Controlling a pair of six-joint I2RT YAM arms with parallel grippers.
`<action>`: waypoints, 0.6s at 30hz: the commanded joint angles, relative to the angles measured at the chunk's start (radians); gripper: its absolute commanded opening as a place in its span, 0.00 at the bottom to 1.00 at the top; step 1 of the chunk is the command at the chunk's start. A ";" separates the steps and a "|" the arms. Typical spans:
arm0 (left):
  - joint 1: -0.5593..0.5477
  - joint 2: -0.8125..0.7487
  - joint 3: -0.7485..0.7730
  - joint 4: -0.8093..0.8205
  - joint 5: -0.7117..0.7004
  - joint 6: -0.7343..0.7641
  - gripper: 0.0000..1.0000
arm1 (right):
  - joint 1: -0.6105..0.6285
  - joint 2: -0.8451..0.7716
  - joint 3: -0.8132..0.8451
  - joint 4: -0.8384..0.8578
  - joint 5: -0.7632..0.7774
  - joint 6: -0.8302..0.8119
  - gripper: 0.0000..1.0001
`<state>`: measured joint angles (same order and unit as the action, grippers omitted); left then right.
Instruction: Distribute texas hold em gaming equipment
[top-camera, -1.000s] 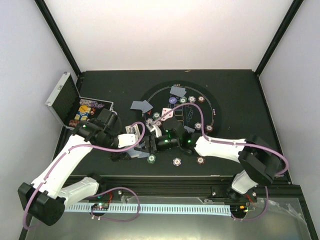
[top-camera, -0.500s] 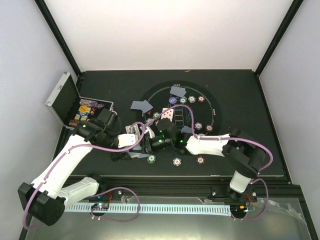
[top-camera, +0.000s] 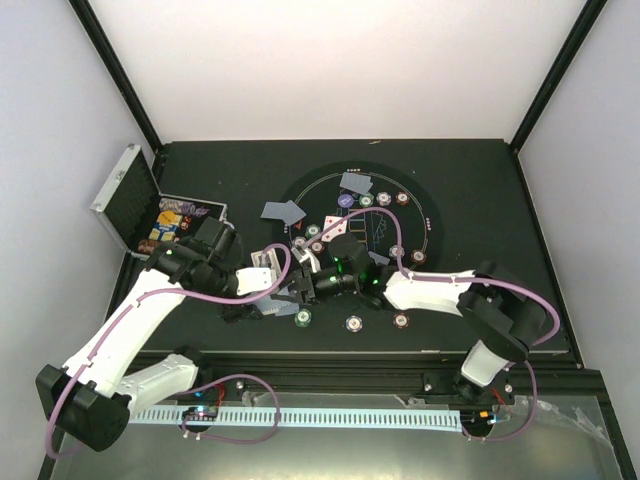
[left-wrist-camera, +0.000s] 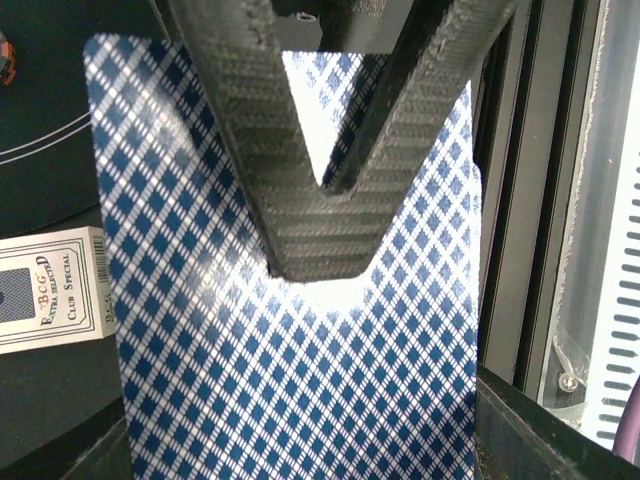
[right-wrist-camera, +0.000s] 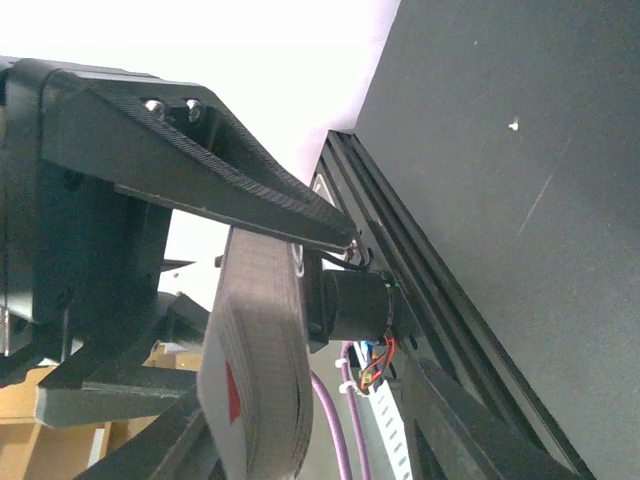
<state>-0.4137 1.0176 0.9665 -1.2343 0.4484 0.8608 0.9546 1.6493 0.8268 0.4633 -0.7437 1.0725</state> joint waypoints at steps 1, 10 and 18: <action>0.001 -0.003 0.039 -0.008 0.030 0.003 0.02 | -0.017 -0.037 -0.030 -0.087 0.028 -0.034 0.39; 0.002 -0.002 0.037 -0.004 0.027 0.003 0.02 | -0.019 -0.112 -0.014 -0.209 0.064 -0.101 0.14; 0.002 -0.003 0.040 -0.007 0.030 0.000 0.02 | -0.022 -0.160 0.024 -0.333 0.100 -0.165 0.03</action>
<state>-0.4137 1.0225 0.9665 -1.2346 0.4454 0.8608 0.9455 1.5093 0.8322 0.2661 -0.6968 0.9646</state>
